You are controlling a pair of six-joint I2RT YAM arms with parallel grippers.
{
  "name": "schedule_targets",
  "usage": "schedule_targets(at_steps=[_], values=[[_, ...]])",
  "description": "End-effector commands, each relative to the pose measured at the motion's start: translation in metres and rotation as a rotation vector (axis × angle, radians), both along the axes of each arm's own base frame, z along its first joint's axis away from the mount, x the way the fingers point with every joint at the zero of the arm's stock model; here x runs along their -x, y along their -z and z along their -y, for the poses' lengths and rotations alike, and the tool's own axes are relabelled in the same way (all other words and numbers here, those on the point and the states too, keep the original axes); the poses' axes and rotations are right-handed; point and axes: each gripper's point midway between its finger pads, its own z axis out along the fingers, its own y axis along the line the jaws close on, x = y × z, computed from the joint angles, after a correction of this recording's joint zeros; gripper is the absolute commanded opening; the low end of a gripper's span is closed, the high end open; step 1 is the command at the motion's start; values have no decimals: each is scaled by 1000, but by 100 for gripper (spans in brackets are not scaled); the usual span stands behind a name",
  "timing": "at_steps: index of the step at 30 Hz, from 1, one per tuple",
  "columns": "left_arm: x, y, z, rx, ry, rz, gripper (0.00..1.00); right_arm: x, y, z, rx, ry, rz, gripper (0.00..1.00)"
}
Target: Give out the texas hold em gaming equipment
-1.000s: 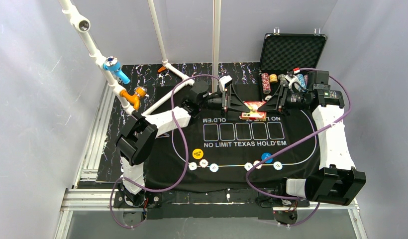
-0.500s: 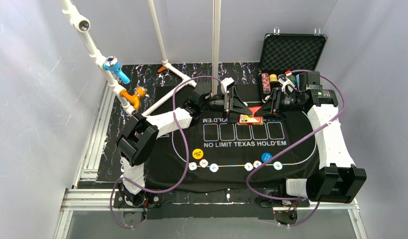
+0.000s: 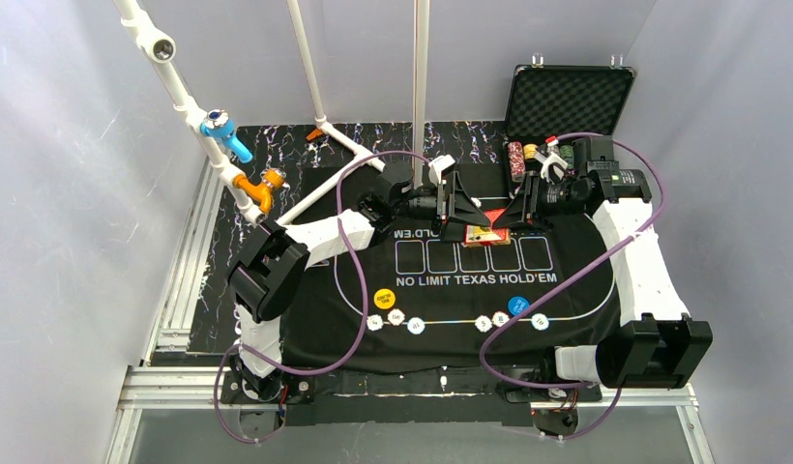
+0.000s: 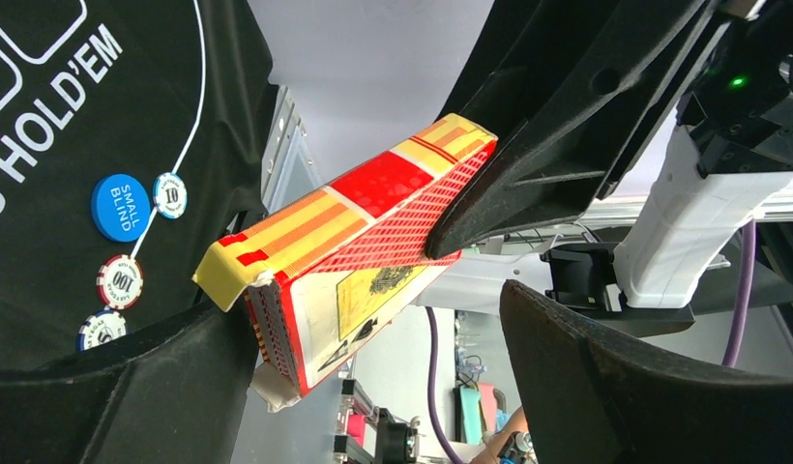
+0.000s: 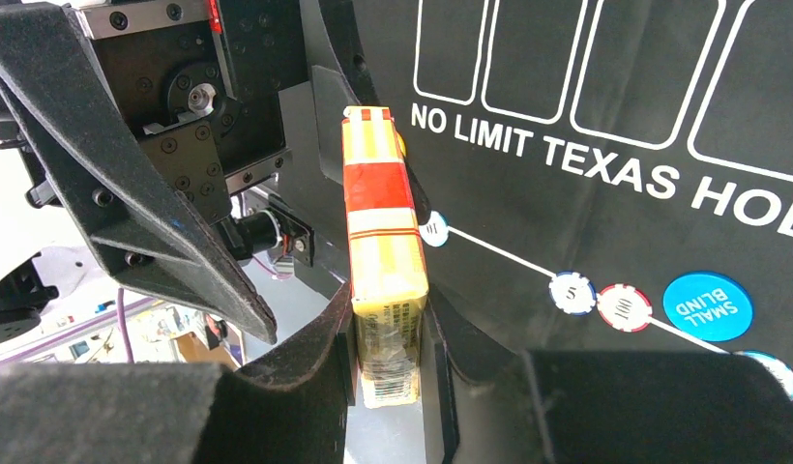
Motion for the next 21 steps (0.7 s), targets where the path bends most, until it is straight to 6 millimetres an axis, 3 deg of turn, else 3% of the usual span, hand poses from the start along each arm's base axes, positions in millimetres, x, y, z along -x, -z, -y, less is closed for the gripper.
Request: schedule_targets(at_steps=[1, 13, 17, 21], values=[[-1, -15, 4, 32, -5, 59, 85, -7, -9, 2, 34, -7, 45, 13], [-2, -12, 6, 27, 1, 45, 63, -9, -13, -1, 18, -10, 49, 27], [-2, -11, 7, 26, 4, 39, 50, -10, -14, -2, 15, -9, 52, 30], [-2, -9, 7, 22, 4, 32, 50, -12, -16, -2, 15, -7, 54, 31]])
